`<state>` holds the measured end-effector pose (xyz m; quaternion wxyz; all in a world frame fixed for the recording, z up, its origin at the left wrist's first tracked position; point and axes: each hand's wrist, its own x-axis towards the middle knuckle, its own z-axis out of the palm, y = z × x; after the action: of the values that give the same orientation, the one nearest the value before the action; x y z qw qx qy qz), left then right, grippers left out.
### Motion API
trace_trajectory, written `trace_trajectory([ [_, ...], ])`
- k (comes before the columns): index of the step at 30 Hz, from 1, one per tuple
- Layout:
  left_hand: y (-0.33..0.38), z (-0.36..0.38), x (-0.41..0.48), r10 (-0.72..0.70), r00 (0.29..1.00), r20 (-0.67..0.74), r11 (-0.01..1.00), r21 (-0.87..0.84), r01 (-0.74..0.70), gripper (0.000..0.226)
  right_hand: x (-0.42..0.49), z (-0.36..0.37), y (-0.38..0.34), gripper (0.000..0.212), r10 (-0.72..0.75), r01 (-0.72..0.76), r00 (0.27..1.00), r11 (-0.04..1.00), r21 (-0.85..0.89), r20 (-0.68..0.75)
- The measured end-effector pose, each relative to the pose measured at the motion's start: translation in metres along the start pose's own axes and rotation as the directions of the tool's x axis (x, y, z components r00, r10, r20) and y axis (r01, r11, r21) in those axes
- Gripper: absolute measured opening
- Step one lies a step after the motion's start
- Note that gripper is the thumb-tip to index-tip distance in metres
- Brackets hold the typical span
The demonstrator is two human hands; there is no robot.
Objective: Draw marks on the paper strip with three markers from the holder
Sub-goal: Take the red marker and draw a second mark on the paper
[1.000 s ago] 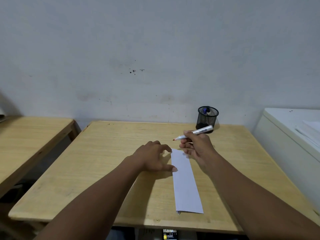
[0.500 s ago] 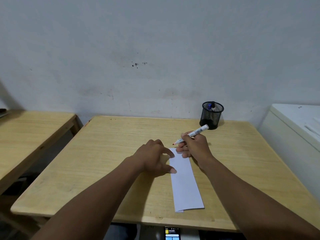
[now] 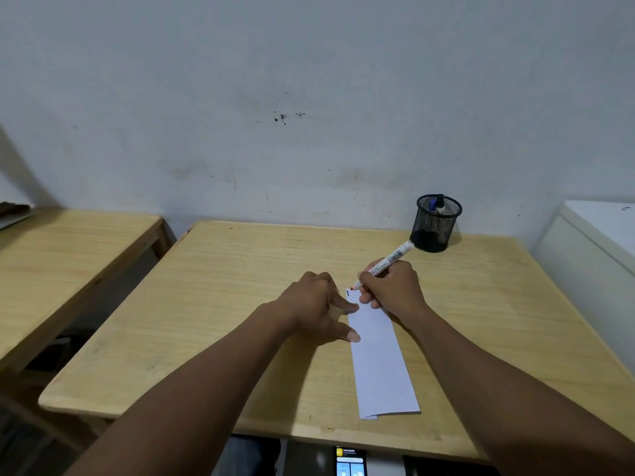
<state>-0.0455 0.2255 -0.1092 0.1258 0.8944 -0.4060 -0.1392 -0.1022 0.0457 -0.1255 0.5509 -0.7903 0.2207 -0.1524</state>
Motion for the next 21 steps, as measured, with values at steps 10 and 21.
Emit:
trace_trajectory([
  [10, 0.0002, -0.0001, 0.0005, 0.0, 1.0, 0.022, 1.0, 0.0, 0.0, 0.072, -0.0035, 0.0007, 0.0009, 0.006, -0.029, 0.03, 0.999, 1.0, 0.008, -0.019],
  [21, -0.0056, 0.0025, 0.0054, 0.043, 0.999, -0.006, 0.999, -0.003, -0.043, 0.072, -0.0051, 0.002, 0.0011, 0.003, -0.041, 0.041, 0.999, 0.999, -0.009, -0.012],
])
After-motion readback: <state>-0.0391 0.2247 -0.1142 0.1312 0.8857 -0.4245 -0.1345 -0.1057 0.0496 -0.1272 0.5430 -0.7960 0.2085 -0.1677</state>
